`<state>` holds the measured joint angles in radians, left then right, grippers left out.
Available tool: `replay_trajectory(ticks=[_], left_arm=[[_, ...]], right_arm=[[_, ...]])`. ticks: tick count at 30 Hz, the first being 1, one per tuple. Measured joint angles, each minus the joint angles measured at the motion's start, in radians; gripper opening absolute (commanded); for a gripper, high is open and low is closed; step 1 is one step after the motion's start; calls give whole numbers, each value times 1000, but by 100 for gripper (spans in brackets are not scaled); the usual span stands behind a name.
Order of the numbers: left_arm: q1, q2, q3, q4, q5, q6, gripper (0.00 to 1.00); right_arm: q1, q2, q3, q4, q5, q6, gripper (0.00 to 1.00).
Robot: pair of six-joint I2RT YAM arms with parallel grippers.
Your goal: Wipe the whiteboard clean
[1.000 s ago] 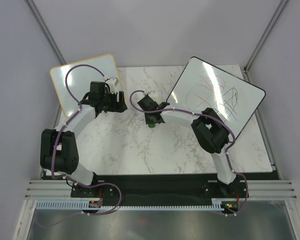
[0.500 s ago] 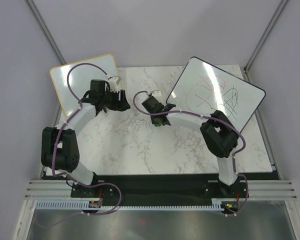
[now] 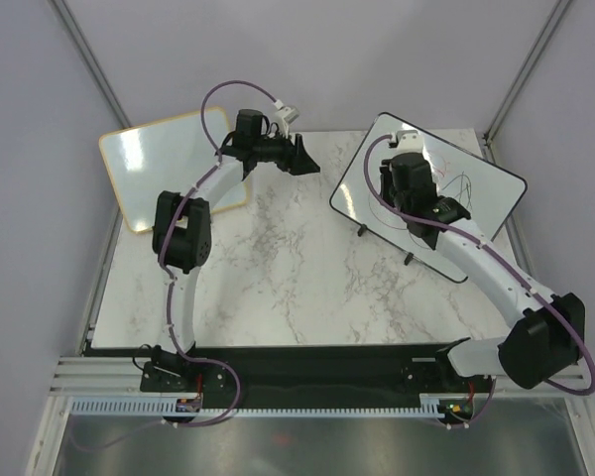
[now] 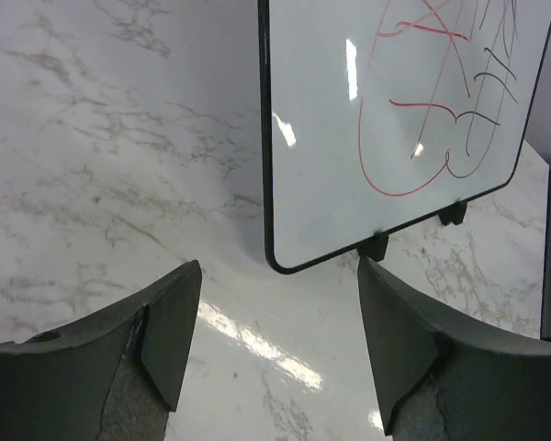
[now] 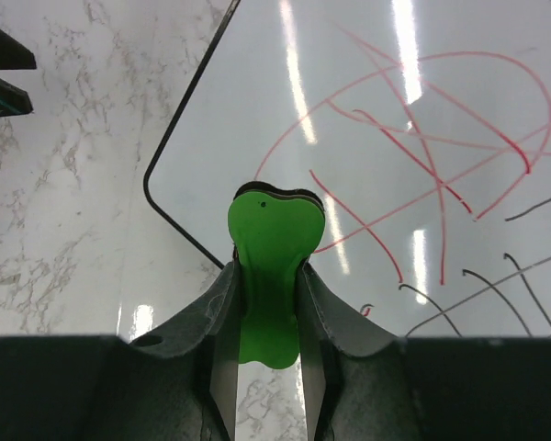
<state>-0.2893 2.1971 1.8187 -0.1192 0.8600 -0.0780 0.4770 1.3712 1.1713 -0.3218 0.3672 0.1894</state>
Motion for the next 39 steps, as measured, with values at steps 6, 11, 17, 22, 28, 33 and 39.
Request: replay_trajectory(ticks=[6,11,17,22,28,33,39], left_arm=[[-56,260,301,31,100,-87,80],[-71,402,406,117,148,-238,79],[-70,469,413,154,183,-369,74],[-83,480,412,177,244,-427,63],[-112,480,403,206,287,-449,54],[-112,480,385,209,308,-449,50],[-112,480,379,212,325,-448,25]], right_arm=[[-82,-69,-44,16,-67,-64,0],[-109,-124,-108,29,-119,-85,0],[-116,-164,-168,46,-177,-90,0],[-139,-159,-176,60,-171,-90,0],[-150,-85,-127,64,-31,-110,0],[-150,41,0,66,118,-148,0],[-153,193,145,75,220,-218,0]])
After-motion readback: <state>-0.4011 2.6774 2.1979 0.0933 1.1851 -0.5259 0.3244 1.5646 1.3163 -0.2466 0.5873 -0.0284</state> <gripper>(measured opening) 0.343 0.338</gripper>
